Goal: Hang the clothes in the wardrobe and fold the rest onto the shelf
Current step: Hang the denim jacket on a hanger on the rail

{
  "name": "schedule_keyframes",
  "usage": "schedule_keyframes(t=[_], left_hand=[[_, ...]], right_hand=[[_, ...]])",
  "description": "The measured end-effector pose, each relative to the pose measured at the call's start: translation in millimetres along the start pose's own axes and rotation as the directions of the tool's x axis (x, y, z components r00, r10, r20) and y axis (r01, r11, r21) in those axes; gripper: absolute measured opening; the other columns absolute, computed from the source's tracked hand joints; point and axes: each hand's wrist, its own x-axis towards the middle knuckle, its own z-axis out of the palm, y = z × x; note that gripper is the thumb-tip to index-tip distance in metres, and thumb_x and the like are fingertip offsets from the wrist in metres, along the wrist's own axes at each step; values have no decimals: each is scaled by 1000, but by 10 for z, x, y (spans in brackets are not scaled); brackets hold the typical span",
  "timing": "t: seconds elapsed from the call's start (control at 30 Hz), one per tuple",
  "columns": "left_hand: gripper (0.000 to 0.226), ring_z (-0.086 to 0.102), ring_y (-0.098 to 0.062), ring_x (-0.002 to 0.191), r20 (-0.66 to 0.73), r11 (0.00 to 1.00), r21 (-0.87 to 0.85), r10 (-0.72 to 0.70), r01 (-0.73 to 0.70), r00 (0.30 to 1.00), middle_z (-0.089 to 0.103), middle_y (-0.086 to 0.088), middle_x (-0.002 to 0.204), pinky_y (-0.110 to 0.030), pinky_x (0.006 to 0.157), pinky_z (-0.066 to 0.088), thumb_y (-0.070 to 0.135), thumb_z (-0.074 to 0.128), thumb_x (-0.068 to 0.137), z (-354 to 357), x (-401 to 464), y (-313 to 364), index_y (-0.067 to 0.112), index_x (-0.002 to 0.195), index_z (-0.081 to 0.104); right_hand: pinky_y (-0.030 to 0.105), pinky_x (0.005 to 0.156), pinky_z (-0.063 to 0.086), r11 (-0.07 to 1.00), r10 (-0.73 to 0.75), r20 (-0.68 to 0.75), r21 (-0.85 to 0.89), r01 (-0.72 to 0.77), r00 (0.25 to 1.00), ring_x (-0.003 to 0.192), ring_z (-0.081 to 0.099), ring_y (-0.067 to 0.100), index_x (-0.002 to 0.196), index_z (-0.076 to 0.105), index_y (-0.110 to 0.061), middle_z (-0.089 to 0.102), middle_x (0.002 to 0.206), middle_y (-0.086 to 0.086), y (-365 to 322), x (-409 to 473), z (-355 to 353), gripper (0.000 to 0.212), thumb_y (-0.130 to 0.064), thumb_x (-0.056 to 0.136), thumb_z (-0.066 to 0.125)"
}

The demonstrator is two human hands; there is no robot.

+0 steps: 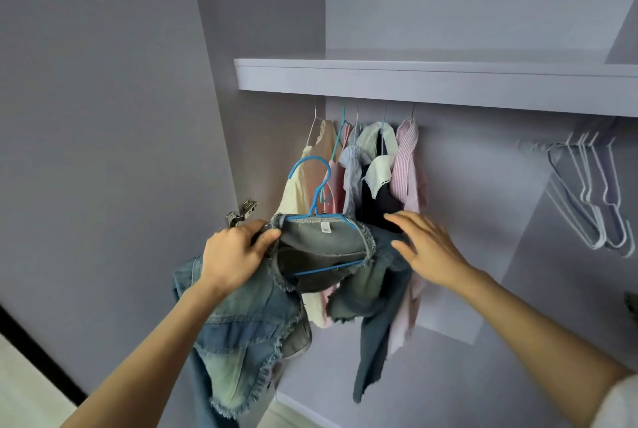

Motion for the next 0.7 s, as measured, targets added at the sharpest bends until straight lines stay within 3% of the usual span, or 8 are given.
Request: schedule_keyframes(t=[0.1, 0.2, 0.27, 0.37, 0.43, 0.47, 0.53, 0.7], left_hand=[[36, 57, -42, 78, 5, 1000, -26, 8, -8, 1000, 64, -12, 68, -33, 61, 36, 46, 51, 90, -8, 21, -23, 13, 79, 59], [37, 59, -42, 82, 7, 999, -49, 20, -20, 1000, 67, -10, 74, -38, 67, 44, 53, 47, 89, -29, 33, -48, 20, 98, 59], [45, 62, -40, 76, -30, 995, -1, 99, -99, 995, 68, -9, 73, -38, 63, 46, 65, 35, 88, -58, 26, -53, 27, 107, 51], [64, 55, -33, 41, -100, 952, 173, 272, -253, 957, 57, -7, 48, -29, 39, 40, 65, 14, 92, -103, 12, -29, 14, 83, 52], [71, 50, -28, 32, -162, 924, 258, 329, -282, 930, 52, -4, 42, -24, 33, 35, 60, 13, 94, -127, 34, -11, 9, 67, 53], [71, 50, -27, 32, -193, 911, 290, 356, -293, 914, 52, -3, 43, -22, 32, 34, 59, 14, 95, -137, 56, -9, 9, 63, 53], [68, 50, -24, 34, -237, 885, 333, 412, -325, 880, 52, -1, 45, -20, 33, 30, 58, 17, 96, -157, 108, -10, 11, 60, 51], [69, 46, -25, 30, -262, 860, 381, 454, -341, 852, 47, -4, 39, -19, 34, 26, 59, 22, 95, -189, 183, 56, 10, 52, 45]], right_hand=[[37, 90, 37, 994, -101, 11, -45, 101, 995, 109, 53, 27, 127, 54, -13, 57, 118, 5, -115, 86, 68, 34, -23, 96, 50], [44, 73, 45, 989, -104, -35, 97, 107, 994, 86, 57, 34, 100, 59, -4, 57, 94, 10, -189, 85, 91, 17, -16, 96, 47], [43, 66, 47, 987, -91, -110, 118, 104, 990, 79, 58, 35, 93, 58, -3, 58, 89, 11, -215, 42, 113, 13, -12, 94, 49], [32, 50, 48, 984, -178, -341, -47, 173, 923, 70, 62, 29, 90, 63, -4, 61, 78, 10, -275, 11, 81, 19, -14, 90, 47], [28, 41, 44, 962, -262, -448, -197, 192, 855, 67, 59, 26, 91, 62, -9, 60, 74, 7, -282, 24, 5, 15, -16, 85, 50], [28, 40, 43, 950, -292, -465, -239, 199, 836, 66, 59, 26, 92, 62, -10, 59, 73, 6, -268, 37, -35, 11, -11, 82, 59], [28, 39, 42, 935, -323, -458, -292, 203, 828, 61, 61, 26, 92, 66, -8, 59, 71, 7, -220, 70, -126, 27, 1, 68, 76], [26, 36, 40, 922, -334, -437, -336, 193, 835, 58, 61, 25, 92, 70, -8, 59, 68, 6, -158, 75, -241, 35, 5, 61, 81]])
